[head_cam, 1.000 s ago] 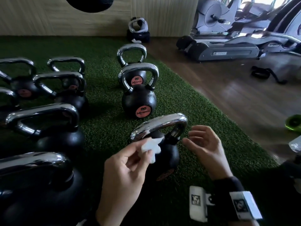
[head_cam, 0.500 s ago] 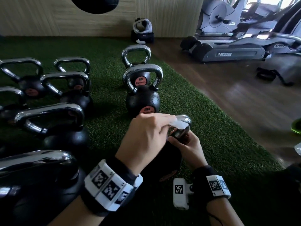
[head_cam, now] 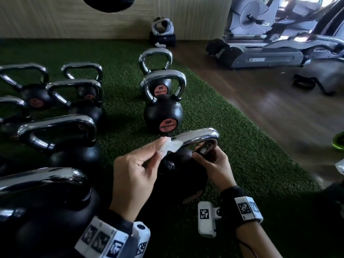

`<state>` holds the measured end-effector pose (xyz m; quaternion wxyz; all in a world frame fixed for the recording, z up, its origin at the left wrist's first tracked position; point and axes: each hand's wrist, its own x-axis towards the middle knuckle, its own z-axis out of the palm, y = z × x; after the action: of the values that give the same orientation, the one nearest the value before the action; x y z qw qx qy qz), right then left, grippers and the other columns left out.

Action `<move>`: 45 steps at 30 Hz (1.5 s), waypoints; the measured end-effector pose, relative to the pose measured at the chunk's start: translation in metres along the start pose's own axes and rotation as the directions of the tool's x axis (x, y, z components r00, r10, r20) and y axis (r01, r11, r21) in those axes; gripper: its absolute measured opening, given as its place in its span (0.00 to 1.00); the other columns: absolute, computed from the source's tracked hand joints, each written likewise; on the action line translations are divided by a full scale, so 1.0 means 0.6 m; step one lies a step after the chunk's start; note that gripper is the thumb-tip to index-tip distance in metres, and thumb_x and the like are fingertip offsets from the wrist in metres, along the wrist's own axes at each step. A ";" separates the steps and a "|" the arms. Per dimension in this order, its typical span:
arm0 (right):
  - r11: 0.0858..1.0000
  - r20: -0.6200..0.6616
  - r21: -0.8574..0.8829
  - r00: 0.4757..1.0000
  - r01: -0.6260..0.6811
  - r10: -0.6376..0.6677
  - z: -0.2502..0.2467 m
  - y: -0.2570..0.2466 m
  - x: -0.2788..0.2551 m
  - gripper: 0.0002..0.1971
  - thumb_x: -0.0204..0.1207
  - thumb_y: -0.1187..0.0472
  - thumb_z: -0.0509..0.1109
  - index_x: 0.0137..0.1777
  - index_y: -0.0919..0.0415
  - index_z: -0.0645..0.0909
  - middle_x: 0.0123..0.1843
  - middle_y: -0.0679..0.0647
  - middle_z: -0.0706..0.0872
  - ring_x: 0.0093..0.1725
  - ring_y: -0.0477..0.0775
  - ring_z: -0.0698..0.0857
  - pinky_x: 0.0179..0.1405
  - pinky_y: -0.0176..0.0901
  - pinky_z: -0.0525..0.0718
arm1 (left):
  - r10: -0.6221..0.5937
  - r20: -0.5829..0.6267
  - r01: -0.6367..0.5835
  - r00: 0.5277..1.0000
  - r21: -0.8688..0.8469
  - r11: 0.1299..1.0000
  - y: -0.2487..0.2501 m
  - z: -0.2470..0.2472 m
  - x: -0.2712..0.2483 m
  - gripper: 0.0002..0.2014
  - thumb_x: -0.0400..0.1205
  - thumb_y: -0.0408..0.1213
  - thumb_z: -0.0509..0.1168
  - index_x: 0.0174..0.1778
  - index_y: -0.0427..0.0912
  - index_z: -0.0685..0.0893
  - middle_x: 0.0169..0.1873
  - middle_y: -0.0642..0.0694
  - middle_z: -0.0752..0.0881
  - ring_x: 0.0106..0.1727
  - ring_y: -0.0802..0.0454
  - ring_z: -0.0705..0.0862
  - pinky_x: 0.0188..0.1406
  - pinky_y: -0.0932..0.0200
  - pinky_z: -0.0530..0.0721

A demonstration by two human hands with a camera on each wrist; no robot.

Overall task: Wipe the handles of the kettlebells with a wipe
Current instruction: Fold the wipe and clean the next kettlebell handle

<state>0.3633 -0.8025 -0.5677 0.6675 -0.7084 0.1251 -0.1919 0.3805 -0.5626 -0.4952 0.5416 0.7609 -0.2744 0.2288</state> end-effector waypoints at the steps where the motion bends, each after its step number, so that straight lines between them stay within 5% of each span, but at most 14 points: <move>1: 1.000 -0.001 -0.002 1.000 0.006 -0.006 0.000 0.000 -0.001 0.13 0.72 0.63 0.84 0.54 0.61 0.88 0.49 0.56 0.95 0.49 0.48 0.93 0.48 0.39 0.89 | 0.017 -0.016 -0.017 1.000 -0.002 1.000 0.000 0.008 -0.010 0.13 0.85 0.30 0.73 0.65 0.43 0.91 0.61 0.56 0.92 0.62 0.63 0.91 0.62 0.62 0.89; 7: 1.000 -0.011 0.014 1.000 -0.011 0.012 0.006 0.004 0.000 0.14 0.72 0.61 0.85 0.55 0.61 0.88 0.51 0.57 0.94 0.52 0.55 0.93 0.55 0.51 0.91 | -0.282 -0.173 0.210 0.944 -0.346 0.915 -0.058 0.038 -0.060 0.13 0.85 0.32 0.70 0.64 0.33 0.90 0.56 0.52 0.94 0.55 0.59 0.93 0.59 0.65 0.89; 10: 1.000 -0.027 0.005 0.999 -0.025 0.025 0.005 0.003 0.001 0.14 0.71 0.61 0.85 0.54 0.61 0.88 0.50 0.58 0.94 0.53 0.57 0.93 0.56 0.53 0.91 | -0.400 -0.158 0.298 0.903 -0.443 0.846 -0.071 0.049 -0.082 0.13 0.83 0.35 0.68 0.62 0.40 0.91 0.52 0.53 0.95 0.55 0.53 0.94 0.58 0.56 0.91; 14: 0.999 -0.040 -0.010 0.998 -0.042 0.042 0.007 -0.001 -0.002 0.12 0.72 0.64 0.84 0.54 0.61 0.88 0.50 0.57 0.95 0.51 0.53 0.93 0.55 0.52 0.91 | -0.436 -0.136 0.342 0.889 -0.434 0.833 -0.070 0.063 -0.108 0.11 0.82 0.34 0.69 0.57 0.49 0.92 0.49 0.60 0.95 0.52 0.61 0.93 0.55 0.66 0.89; 20: 0.997 -0.068 -0.055 0.997 -0.052 0.048 0.010 -0.008 -0.003 0.12 0.71 0.64 0.84 0.53 0.56 0.89 0.49 0.53 0.95 0.51 0.51 0.93 0.59 0.58 0.91 | -0.504 -0.140 0.431 0.852 -0.358 0.828 -0.076 0.084 -0.133 0.11 0.79 0.40 0.74 0.53 0.40 0.96 0.42 0.56 0.96 0.47 0.60 0.94 0.49 0.70 0.87; 24: 0.991 -0.139 -0.127 0.990 -0.035 0.017 0.006 -0.010 -0.022 0.11 0.71 0.61 0.85 0.51 0.56 0.89 0.47 0.52 0.95 0.50 0.51 0.93 0.58 0.59 0.92 | -0.435 -0.155 0.380 0.887 -0.290 0.878 -0.079 0.082 -0.111 0.10 0.80 0.44 0.73 0.51 0.44 0.95 0.40 0.59 0.95 0.44 0.62 0.94 0.46 0.71 0.87; 27: 0.939 -0.253 -0.344 0.965 -0.030 -0.062 -0.001 -0.010 -0.050 0.14 0.69 0.51 0.86 0.50 0.51 0.87 0.44 0.45 0.93 0.46 0.39 0.90 0.49 0.44 0.88 | -0.357 -0.120 0.339 0.927 -0.146 0.929 -0.115 0.083 -0.074 0.18 0.83 0.52 0.72 0.35 0.43 0.92 0.27 0.52 0.91 0.28 0.56 0.87 0.29 0.61 0.84; 29: 0.904 -0.336 -0.425 0.935 -0.044 -0.112 0.005 -0.018 -0.081 0.17 0.67 0.51 0.87 0.49 0.51 0.84 0.41 0.39 0.90 0.43 0.29 0.86 0.41 0.27 0.79 | -0.319 -0.088 0.317 0.944 -0.037 0.948 -0.136 0.090 -0.037 0.23 0.83 0.56 0.71 0.26 0.47 0.84 0.18 0.54 0.82 0.21 0.57 0.77 0.21 0.67 0.71; 32: 0.886 -0.379 -0.463 0.907 -0.017 -0.181 0.026 -0.019 -0.134 0.18 0.64 0.57 0.88 0.46 0.52 0.81 0.39 0.41 0.88 0.40 0.33 0.86 0.35 0.20 0.76 | -0.271 -0.005 0.271 0.963 0.029 0.962 -0.147 0.110 0.027 0.19 0.83 0.49 0.73 0.30 0.41 0.91 0.17 0.57 0.79 0.21 0.64 0.77 0.23 0.74 0.66; 35: 0.870 -0.316 -0.486 0.913 0.077 -0.258 0.037 -0.011 -0.175 0.16 0.65 0.64 0.80 0.47 0.45 0.83 0.41 0.43 0.89 0.40 0.40 0.88 0.40 0.25 0.80 | -0.291 0.144 0.283 0.946 0.071 0.956 -0.140 0.136 0.072 0.14 0.83 0.47 0.76 0.39 0.40 0.95 0.23 0.54 0.88 0.23 0.71 0.80 0.25 0.76 0.69; 40: 0.932 -0.210 -0.357 0.966 0.066 -0.149 -0.005 -0.024 -0.114 0.10 0.68 0.60 0.71 0.44 0.43 0.89 0.39 0.46 0.90 0.39 0.44 0.87 0.40 0.48 0.84 | -0.425 0.303 0.434 0.853 0.041 0.900 -0.117 0.139 0.092 0.24 0.89 0.50 0.66 0.25 0.48 0.81 0.14 0.63 0.77 0.20 0.69 0.76 0.24 0.72 0.68; 43: 0.925 -0.033 -0.376 0.997 0.057 -0.075 -0.021 -0.011 -0.030 0.19 0.73 0.55 0.77 0.64 0.43 0.88 0.61 0.43 0.90 0.60 0.45 0.88 0.62 0.50 0.86 | -0.372 0.361 0.360 0.855 0.104 0.927 -0.113 0.134 0.085 0.22 0.90 0.44 0.66 0.27 0.48 0.81 0.18 0.63 0.80 0.24 0.69 0.78 0.30 0.68 0.70; 45: 0.935 0.118 -0.354 0.992 0.002 0.042 -0.011 0.019 0.010 0.24 0.73 0.52 0.80 0.70 0.42 0.85 0.67 0.46 0.88 0.67 0.48 0.86 0.71 0.59 0.84 | -0.349 0.288 0.322 0.892 0.138 0.937 -0.115 0.141 0.074 0.16 0.87 0.41 0.71 0.32 0.46 0.89 0.26 0.62 0.88 0.31 0.68 0.83 0.36 0.65 0.77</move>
<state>0.3670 -0.8118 -0.5781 0.5377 -0.8260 0.1234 -0.1153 0.4639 -0.6322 -0.5405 0.4902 0.8457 -0.2097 0.0218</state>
